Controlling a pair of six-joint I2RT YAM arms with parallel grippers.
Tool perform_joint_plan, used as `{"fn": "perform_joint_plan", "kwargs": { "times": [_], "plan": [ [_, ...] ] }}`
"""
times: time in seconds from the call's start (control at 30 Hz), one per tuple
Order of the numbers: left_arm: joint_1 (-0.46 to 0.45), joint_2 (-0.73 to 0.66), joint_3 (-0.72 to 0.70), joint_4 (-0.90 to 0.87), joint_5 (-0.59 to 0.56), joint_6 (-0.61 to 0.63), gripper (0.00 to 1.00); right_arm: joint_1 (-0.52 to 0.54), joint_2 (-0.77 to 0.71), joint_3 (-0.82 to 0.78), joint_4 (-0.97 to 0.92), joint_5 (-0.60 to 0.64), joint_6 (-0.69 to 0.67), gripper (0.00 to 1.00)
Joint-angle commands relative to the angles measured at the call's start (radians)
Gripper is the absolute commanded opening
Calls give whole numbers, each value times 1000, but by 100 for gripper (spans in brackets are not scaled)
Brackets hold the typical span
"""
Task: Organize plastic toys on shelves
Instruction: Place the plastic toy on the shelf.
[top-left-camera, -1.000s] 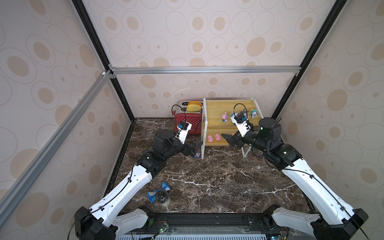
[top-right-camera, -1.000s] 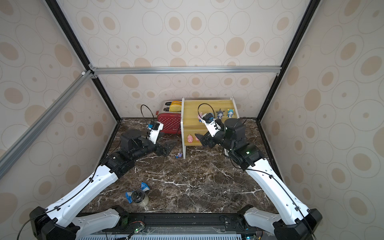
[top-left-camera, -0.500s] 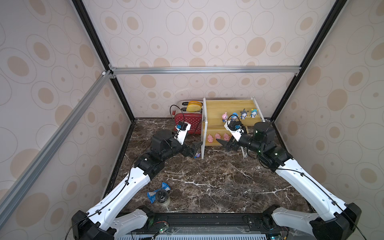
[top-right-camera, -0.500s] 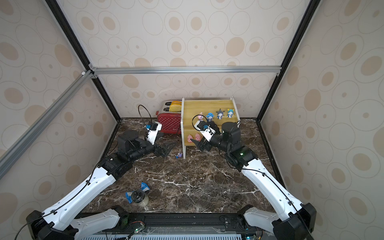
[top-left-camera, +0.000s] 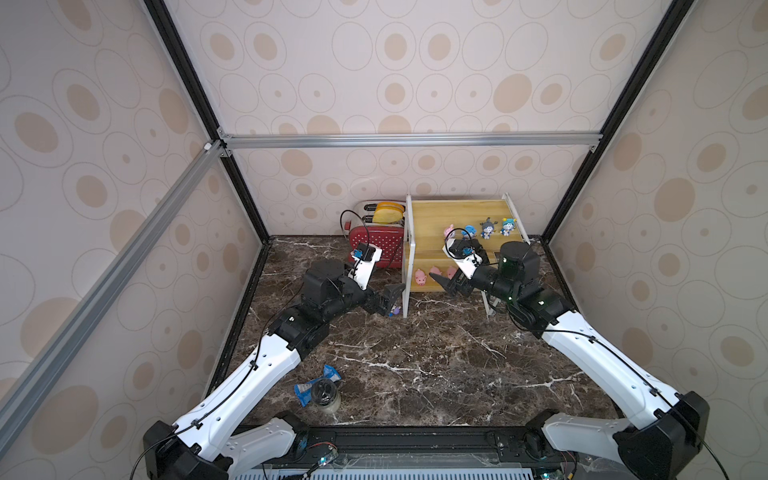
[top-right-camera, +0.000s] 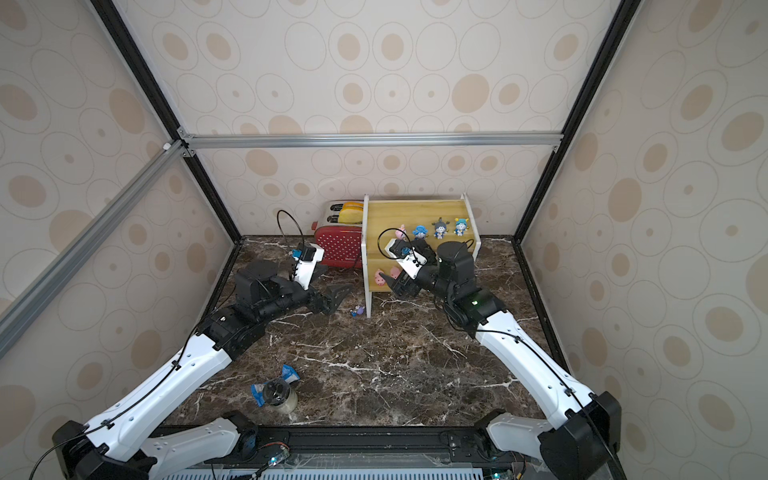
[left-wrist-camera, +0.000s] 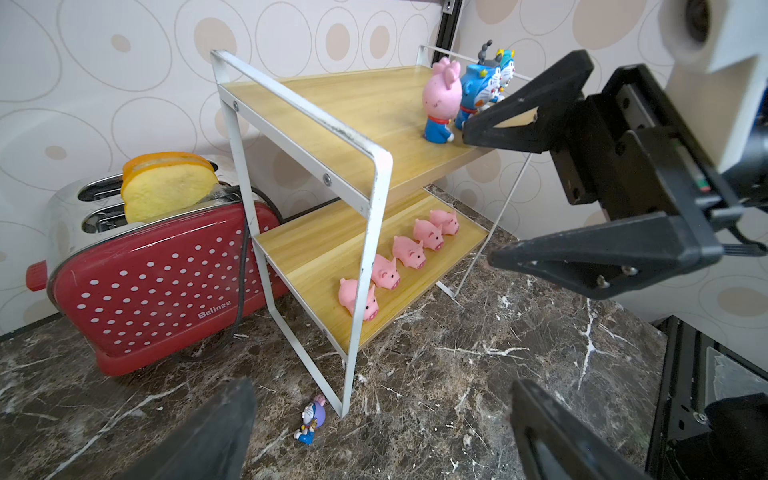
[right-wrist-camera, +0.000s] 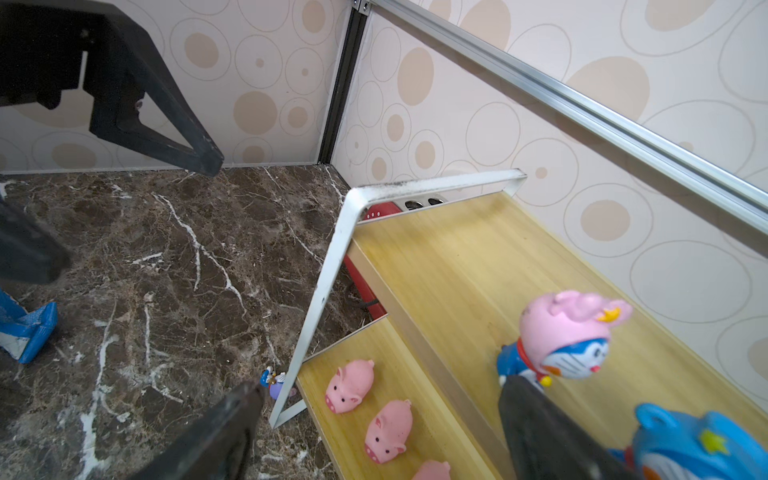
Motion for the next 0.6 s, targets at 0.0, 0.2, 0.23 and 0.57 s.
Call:
{"fn": "perform_joint_plan", "kwargs": {
  "times": [0.0, 0.2, 0.23, 0.57],
  "plan": [
    [-7, -6, 10, 10, 14, 10, 99, -4, 1, 3, 35, 15, -13, 94],
    [-6, -3, 10, 14, 16, 9, 99, -4, 10, 4, 31, 19, -13, 94],
    [-7, -2, 10, 15, 16, 9, 99, -5, 12, 4, 32, 17, -11, 94],
    [-7, -2, 5, 15, 16, 6, 99, -4, 20, 0, 34, -7, 2, 94]
  ]
}}
